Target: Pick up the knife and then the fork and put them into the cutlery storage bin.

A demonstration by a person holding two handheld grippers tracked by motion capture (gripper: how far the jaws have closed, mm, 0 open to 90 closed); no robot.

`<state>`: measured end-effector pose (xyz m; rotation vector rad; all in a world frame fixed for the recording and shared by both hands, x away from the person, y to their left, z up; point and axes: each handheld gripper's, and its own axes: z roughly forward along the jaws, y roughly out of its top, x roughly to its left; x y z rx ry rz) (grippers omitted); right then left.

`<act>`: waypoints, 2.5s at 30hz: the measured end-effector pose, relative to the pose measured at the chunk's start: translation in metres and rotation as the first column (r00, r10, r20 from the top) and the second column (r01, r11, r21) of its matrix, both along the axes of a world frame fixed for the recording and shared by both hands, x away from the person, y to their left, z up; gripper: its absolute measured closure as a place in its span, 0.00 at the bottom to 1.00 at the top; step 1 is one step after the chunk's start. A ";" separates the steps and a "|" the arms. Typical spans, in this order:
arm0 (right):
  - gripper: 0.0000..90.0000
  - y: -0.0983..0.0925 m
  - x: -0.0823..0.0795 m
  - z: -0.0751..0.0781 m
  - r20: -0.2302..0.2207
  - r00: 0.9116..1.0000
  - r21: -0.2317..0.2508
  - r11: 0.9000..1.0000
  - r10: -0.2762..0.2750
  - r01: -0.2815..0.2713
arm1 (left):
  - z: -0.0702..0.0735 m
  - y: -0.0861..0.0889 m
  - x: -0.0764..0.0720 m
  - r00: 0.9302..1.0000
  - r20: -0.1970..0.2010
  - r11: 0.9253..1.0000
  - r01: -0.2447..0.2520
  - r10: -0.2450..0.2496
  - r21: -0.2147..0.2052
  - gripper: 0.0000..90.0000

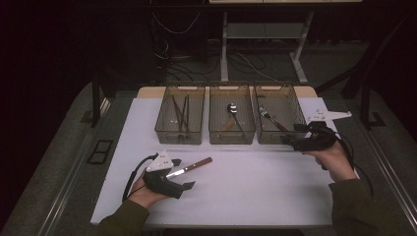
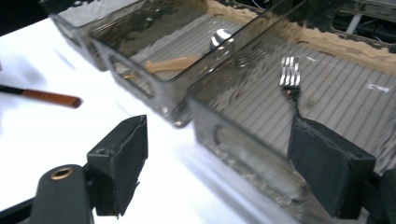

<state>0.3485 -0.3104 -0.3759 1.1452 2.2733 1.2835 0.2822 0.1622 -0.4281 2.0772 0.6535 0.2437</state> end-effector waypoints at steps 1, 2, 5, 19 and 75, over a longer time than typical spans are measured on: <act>0.22 0.001 -0.004 -0.003 0.001 1.000 -0.001 1.000 0.004 -0.004 | 0.000 0.000 0.001 1.000 -0.004 1.000 -0.006 0.006 -0.002 0.16; 0.22 0.003 -0.008 -0.006 -0.004 1.000 -0.002 1.000 0.008 -0.008 | 0.000 0.001 0.003 1.000 -0.006 1.000 -0.011 0.011 -0.002 0.16; 0.21 0.006 -0.019 -0.016 -0.004 1.000 -0.013 1.000 0.013 -0.013 | 0.000 0.002 0.007 1.000 -0.007 1.000 -0.017 0.017 -0.001 0.18; 0.20 0.016 -0.066 -0.051 -0.006 0.999 0.003 0.999 0.035 -0.035 | 0.006 0.003 0.029 0.999 -0.030 0.998 -0.037 0.038 0.054 0.44; 0.17 0.046 -0.077 -0.044 -0.109 0.915 -0.065 0.916 0.388 -0.396 | 0.012 -0.062 0.016 0.923 -0.114 0.901 0.383 -0.366 0.204 0.86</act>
